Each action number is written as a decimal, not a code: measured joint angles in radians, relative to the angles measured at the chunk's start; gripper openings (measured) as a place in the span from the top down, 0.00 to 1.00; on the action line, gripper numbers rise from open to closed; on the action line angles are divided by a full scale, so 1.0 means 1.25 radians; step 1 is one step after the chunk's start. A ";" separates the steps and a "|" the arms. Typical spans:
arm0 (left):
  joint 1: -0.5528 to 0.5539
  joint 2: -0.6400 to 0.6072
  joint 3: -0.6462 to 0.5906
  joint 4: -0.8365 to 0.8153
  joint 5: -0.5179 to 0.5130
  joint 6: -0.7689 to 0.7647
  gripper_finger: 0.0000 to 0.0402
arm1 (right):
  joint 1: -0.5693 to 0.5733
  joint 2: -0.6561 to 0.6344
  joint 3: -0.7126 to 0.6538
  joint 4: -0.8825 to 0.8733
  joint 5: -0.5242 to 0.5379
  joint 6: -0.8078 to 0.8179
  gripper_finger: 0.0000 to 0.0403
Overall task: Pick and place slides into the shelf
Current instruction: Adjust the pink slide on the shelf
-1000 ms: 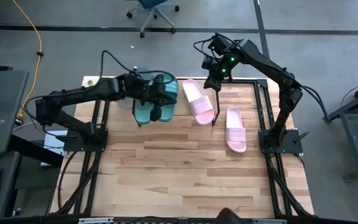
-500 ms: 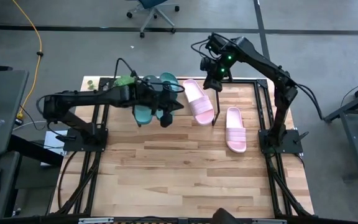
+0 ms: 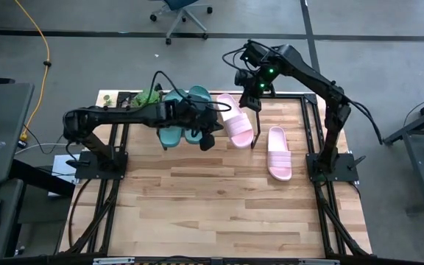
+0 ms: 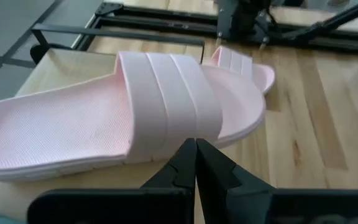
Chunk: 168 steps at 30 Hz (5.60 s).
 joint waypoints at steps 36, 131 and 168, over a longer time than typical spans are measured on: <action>0.000 0.193 0.223 -0.243 -0.167 0.087 1.00 | -0.043 -0.048 0.001 -0.012 0.084 0.033 0.76; 0.057 0.216 0.224 -0.128 -0.121 0.185 1.00 | -0.042 -0.061 0.000 0.052 0.057 0.082 0.76; 0.057 0.231 0.223 -0.096 -0.156 0.213 1.00 | -0.042 -0.061 0.000 0.071 0.057 0.088 0.76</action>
